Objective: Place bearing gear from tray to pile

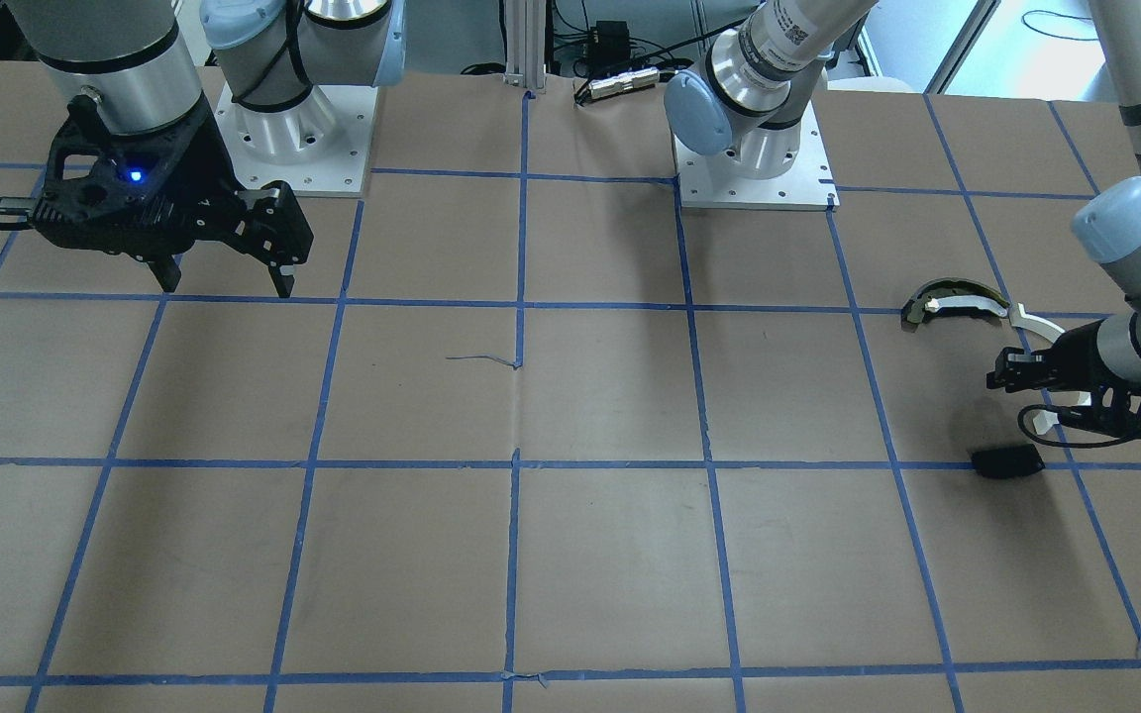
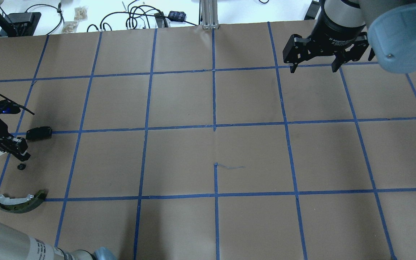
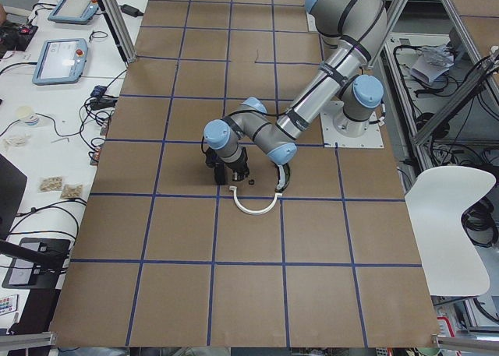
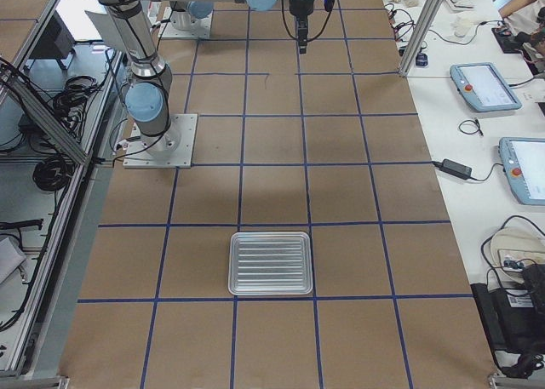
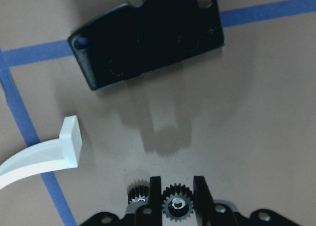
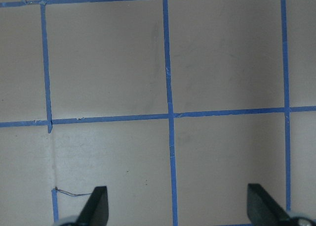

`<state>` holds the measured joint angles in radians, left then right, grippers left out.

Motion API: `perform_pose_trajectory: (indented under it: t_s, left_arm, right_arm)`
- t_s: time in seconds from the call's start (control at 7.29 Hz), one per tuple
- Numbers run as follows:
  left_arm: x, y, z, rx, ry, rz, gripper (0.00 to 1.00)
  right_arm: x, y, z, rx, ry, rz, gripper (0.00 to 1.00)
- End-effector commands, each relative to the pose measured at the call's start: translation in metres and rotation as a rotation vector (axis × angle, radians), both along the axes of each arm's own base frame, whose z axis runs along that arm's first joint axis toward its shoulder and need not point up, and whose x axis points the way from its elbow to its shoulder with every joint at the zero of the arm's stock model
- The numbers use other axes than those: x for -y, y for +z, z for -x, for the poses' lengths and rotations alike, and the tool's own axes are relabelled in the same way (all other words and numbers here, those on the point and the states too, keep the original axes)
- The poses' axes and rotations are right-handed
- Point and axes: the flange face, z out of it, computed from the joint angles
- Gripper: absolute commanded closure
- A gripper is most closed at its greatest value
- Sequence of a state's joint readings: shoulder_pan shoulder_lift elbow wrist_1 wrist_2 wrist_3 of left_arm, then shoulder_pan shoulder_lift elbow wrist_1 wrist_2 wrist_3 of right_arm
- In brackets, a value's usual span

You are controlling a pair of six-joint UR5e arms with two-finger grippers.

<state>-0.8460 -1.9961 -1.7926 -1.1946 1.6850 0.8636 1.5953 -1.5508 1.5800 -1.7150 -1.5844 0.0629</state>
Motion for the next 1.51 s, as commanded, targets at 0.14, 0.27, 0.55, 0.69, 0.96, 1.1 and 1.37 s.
perform_pose_trajectory:
  t_s: [0.14,0.27,0.55,0.69,0.96,1.1,1.37]
  left_arm:
    - [-0.006,-0.006,-0.003,-0.008,0.019,-0.011,1.00]
    - [-0.006,-0.006,-0.003,-0.006,0.022,-0.012,0.75]
    - [-0.007,-0.006,-0.003,-0.007,0.023,-0.016,0.00]
    - [-0.005,-0.002,-0.002,0.001,0.019,-0.010,0.00]
    - [-0.001,0.001,0.003,0.003,0.041,-0.019,0.00]
    - [0.001,0.003,0.015,-0.003,0.053,-0.039,0.00]
    - [0.002,0.006,0.030,0.001,0.074,-0.056,0.00]
  right_arm:
    - [0.000,-0.001,0.000,0.000,0.000,-0.001,0.00]
    - [0.000,-0.001,0.000,0.000,0.000,-0.001,0.00]
    - [-0.001,0.000,0.000,0.000,0.000,0.000,0.00]
    - [-0.001,0.000,0.000,0.000,0.000,0.000,0.00]
    - [-0.001,-0.001,0.000,0.000,0.000,-0.001,0.00]
    - [-0.001,-0.001,0.000,0.000,0.000,-0.001,0.00]
    - [-0.001,0.000,0.000,0.000,0.000,0.000,0.00]
